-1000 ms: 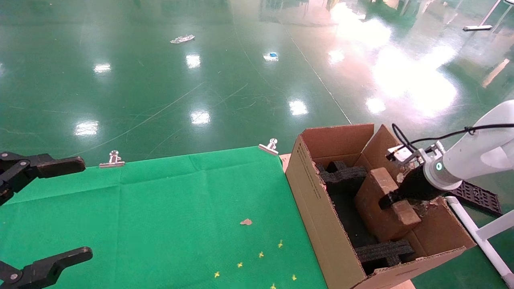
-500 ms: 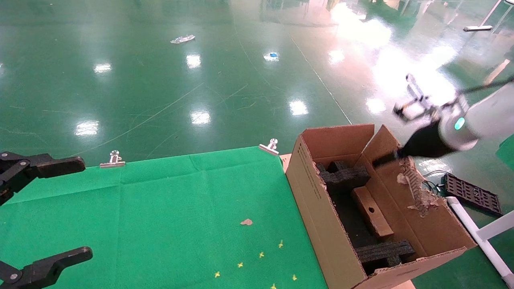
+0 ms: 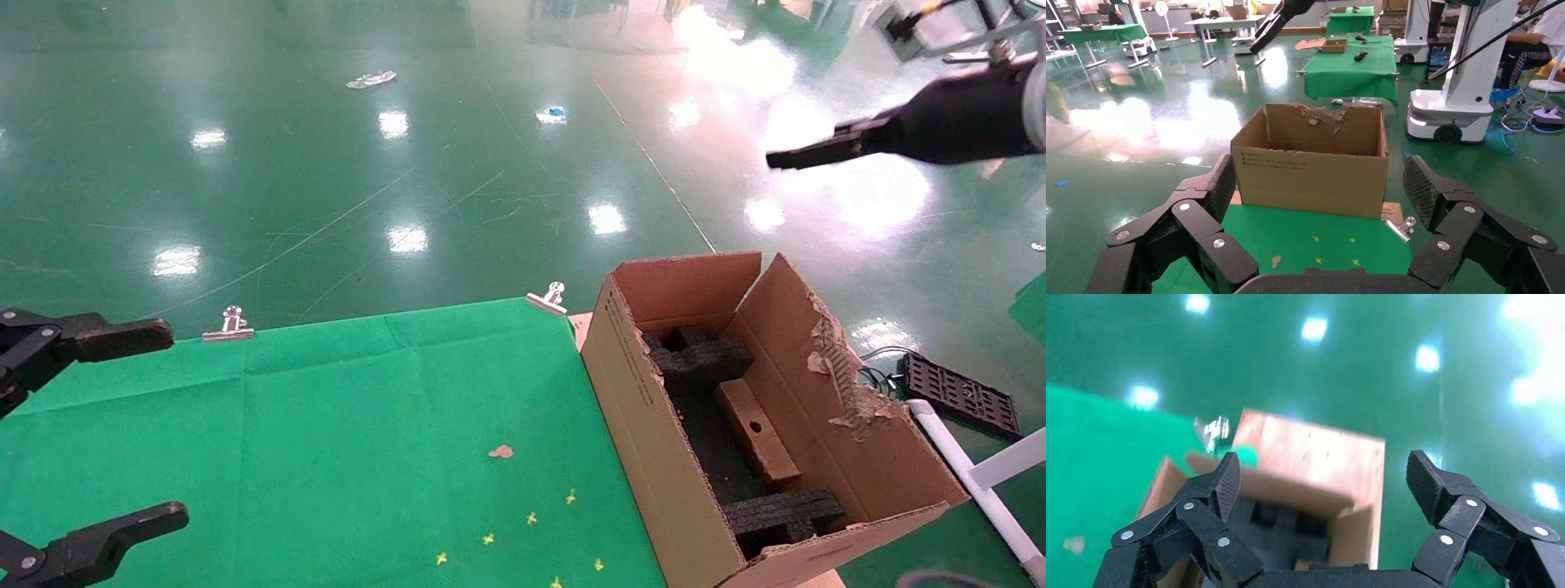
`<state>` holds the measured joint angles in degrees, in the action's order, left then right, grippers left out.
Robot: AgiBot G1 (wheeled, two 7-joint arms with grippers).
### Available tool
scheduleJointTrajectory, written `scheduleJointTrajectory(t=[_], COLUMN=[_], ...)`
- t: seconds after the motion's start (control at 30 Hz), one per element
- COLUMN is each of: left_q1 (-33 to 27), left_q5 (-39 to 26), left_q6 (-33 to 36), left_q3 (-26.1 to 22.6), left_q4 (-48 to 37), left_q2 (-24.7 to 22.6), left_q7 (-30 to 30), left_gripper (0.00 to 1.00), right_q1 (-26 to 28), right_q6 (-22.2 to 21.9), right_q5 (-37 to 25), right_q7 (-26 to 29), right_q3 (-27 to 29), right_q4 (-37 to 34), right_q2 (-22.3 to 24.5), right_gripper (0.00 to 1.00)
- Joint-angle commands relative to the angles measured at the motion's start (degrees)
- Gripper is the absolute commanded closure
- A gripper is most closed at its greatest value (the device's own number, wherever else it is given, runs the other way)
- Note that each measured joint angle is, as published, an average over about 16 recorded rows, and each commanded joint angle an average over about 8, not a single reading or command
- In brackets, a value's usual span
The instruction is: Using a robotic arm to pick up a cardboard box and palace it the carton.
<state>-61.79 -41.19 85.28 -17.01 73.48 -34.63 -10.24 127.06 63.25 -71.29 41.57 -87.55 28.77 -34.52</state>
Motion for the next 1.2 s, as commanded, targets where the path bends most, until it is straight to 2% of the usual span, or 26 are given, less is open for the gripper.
scheduleJointTrajectory(t=[0.03, 0.23, 1.2], left_q1=[0.0, 0.0, 0.0], left_q5=[0.0, 0.0, 0.1], left_q6=[0.0, 0.0, 0.0], left_q3=[0.0, 0.0, -0.1], left_q4=[0.0, 0.0, -0.1], left_q2=[0.0, 0.0, 0.0], left_q7=[0.0, 0.0, 0.1], left_gripper=[0.00, 0.00, 0.00], right_q1=[0.6, -3.3, -35.9], right_q6=[-1.0, -0.2, 11.7], right_q5=[0.3, 2.6, 16.6], right_q7=[0.2, -1.9, -17.0], right_q3=[0.3, 5.3, 40.0], right_q4=[1.8, 5.8, 26.3], right_q2=[1.2, 2.0, 0.7], right_gripper=[0.00, 0.00, 0.00])
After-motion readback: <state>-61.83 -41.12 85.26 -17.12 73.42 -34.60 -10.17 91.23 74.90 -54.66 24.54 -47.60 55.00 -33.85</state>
